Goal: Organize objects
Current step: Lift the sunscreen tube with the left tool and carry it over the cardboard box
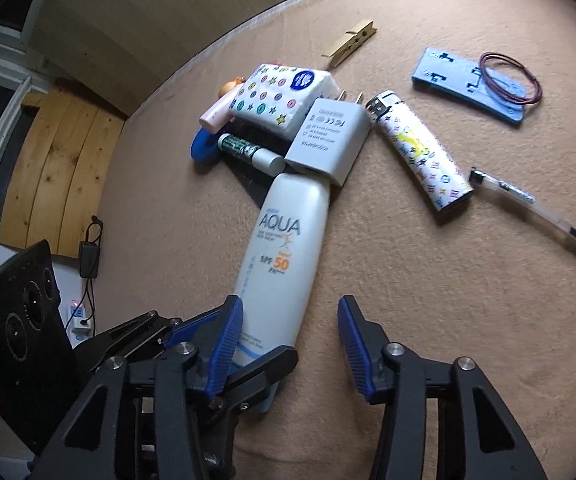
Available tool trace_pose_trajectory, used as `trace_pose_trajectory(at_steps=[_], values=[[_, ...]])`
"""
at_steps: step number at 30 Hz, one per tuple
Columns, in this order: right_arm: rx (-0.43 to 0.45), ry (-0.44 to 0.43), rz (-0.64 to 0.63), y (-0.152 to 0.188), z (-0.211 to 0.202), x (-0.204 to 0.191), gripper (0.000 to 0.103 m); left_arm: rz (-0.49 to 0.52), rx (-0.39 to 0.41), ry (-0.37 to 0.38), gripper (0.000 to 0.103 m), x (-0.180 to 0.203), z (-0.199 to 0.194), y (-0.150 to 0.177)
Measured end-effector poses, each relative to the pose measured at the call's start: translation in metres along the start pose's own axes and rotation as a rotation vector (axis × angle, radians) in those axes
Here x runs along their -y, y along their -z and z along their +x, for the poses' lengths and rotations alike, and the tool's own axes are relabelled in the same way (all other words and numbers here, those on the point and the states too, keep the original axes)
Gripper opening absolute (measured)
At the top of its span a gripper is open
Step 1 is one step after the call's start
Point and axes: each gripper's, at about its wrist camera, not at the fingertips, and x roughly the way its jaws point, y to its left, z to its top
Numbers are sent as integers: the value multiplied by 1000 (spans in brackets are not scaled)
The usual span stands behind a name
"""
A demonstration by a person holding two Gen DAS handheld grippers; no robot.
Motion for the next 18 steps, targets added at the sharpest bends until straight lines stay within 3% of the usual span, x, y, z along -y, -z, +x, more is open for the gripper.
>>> trace_pose_trajectory(at_steps=[3,8,13,18], values=[[-9,-19,-8,0,2,-2,36,-9,-1,3,51,0,-1,0],[13,-5,-26,3,-3,-11,34,-9,15,0,51,8,-5,1],[72,14,-40,10,-35,-9,33,17,48,25,51,32,-17,-5],[156,46,-18,22,-83,8,33,96,81,66,51,80,-23,-18]])
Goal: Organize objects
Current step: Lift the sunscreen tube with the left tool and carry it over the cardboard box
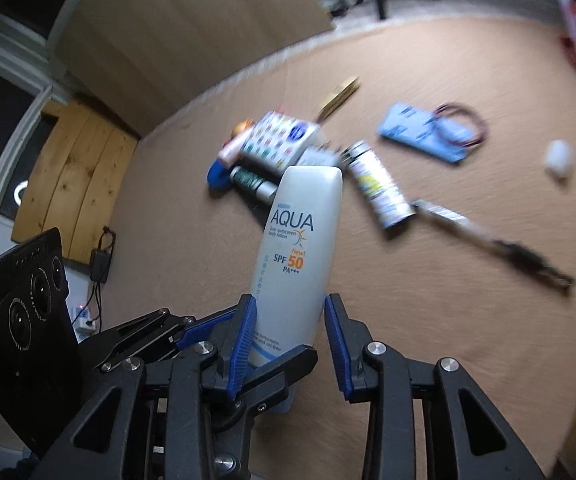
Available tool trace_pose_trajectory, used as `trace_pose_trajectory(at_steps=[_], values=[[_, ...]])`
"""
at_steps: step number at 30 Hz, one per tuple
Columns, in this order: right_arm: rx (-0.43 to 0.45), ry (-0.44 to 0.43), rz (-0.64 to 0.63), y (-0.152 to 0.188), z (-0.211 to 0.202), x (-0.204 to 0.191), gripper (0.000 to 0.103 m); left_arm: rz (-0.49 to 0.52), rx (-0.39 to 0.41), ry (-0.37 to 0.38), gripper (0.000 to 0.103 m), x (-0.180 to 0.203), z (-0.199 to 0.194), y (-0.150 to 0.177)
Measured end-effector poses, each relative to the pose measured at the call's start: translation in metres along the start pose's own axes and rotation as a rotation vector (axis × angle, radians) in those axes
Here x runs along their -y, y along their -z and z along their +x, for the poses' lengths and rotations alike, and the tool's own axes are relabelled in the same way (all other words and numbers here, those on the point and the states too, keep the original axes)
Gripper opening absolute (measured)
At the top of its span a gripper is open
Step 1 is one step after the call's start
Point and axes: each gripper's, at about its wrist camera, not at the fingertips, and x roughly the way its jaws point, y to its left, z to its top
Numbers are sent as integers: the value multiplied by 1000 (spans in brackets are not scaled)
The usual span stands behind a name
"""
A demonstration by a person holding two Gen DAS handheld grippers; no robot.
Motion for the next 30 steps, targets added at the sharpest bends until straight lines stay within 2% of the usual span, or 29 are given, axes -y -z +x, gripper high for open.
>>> trace_pose_trajectory(at_steps=[9,17,23,30], values=[[142,75,91,22,-84,53,32,146,24,87,51,95,12,-26],[222,130,168,36,-134,104,32,241,19,141,51,170,39,-41],[243,150,207,43,-155,137,32,280,10,153,51,205,57,-44],[259,168,213,45,-165,151,33,305,10,140,52,220,67,-45]])
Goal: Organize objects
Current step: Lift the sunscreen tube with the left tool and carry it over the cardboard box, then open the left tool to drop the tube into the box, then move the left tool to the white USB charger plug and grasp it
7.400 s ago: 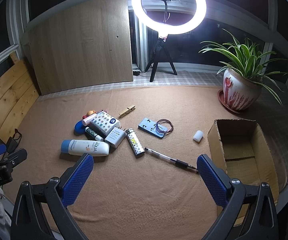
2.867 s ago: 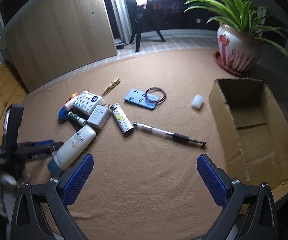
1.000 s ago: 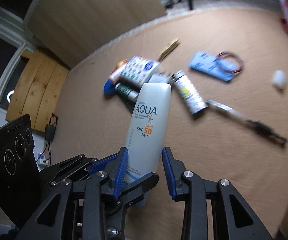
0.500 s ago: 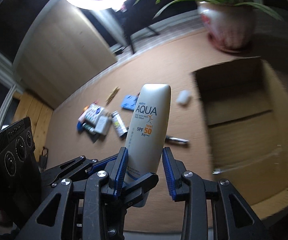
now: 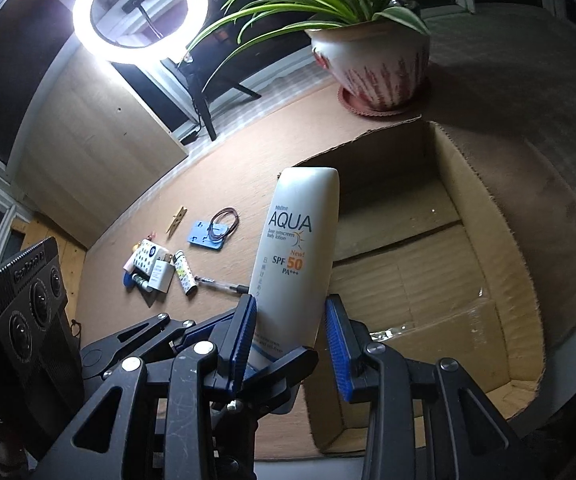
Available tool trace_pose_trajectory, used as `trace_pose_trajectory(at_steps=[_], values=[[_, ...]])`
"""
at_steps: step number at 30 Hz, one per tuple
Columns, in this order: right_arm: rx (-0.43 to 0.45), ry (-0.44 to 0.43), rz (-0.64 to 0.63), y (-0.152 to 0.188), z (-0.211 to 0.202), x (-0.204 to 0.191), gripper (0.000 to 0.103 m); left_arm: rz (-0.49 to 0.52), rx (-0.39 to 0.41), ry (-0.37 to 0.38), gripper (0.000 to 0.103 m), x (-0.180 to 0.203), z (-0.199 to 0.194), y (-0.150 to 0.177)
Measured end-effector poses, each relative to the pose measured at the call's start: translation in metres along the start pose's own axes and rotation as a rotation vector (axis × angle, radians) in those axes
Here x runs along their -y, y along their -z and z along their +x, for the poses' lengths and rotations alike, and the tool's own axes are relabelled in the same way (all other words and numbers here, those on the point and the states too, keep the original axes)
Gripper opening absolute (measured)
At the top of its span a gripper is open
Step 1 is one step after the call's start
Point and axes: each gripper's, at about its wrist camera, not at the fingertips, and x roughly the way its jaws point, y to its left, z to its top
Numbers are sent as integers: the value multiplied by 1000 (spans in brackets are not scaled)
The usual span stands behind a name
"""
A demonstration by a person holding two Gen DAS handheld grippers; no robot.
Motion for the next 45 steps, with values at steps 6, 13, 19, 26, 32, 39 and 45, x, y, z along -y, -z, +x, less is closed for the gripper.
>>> trace_pose_trajectory(at_steps=[6,13,19,26,32,39,45], values=[[59,92,-20,-2,-6,3,68,8,18,-49,67,-3,-6,5],[52,73,-35,-4,-2,-6,68,-108,44,-95,67,-38,-26,15],[28,39,-83,-6,9,-28,68,-198,68,-162,67,-77,-53,32],[-20,-23,-153,-11,36,-67,68,-308,77,-239,67,-129,-86,64],[-70,-61,-217,-13,72,-105,68,-410,85,-327,67,-183,-107,93],[-168,-103,-232,-6,116,-131,61,-473,87,-344,66,-232,-111,99],[-192,-96,-186,1,136,-139,44,-482,73,-310,55,-259,-95,80]])
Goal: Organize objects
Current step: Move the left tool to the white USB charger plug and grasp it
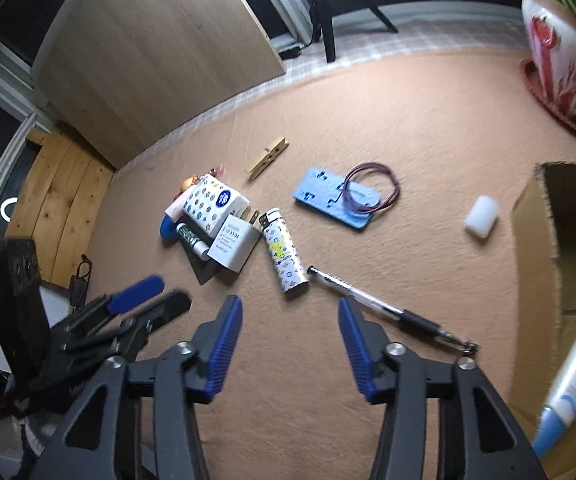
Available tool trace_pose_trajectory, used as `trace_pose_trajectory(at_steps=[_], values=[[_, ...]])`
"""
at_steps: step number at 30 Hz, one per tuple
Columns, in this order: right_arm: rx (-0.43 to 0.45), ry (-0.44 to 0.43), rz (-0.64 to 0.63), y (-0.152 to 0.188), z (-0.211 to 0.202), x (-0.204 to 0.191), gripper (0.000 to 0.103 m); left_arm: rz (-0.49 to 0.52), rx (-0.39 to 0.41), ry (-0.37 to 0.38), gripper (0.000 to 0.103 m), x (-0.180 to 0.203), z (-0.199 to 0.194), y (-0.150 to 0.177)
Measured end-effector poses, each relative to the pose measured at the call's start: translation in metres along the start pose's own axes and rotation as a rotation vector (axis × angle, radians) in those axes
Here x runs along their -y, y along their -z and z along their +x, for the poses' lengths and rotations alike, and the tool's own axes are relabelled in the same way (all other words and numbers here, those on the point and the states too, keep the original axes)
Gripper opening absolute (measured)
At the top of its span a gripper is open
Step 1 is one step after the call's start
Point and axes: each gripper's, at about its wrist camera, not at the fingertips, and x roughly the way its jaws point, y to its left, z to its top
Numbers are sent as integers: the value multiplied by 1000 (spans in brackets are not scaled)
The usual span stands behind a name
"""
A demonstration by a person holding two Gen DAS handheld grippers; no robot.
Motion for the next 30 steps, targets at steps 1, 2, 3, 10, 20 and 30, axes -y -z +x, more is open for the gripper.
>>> trace_pose_trajectory(at_steps=[1,2,3,10,20,30], values=[[-1,0,4,0,1,0,44,5,-6,6,54,0,5,-5],[-3,1,8,1,2,1,44,11,-14,10,52,1,11,-12],[-4,4,12,1,2,2,44,16,-18,14,49,3,15,-16],[-3,24,44,5,-3,16,44,88,-62,48,30,24,47,-54],[10,41,86,7,-13,36,44,91,-172,2,22,18,93,-72],[-17,26,37,3,0,20,44,45,-149,29,20,-4,71,-34]])
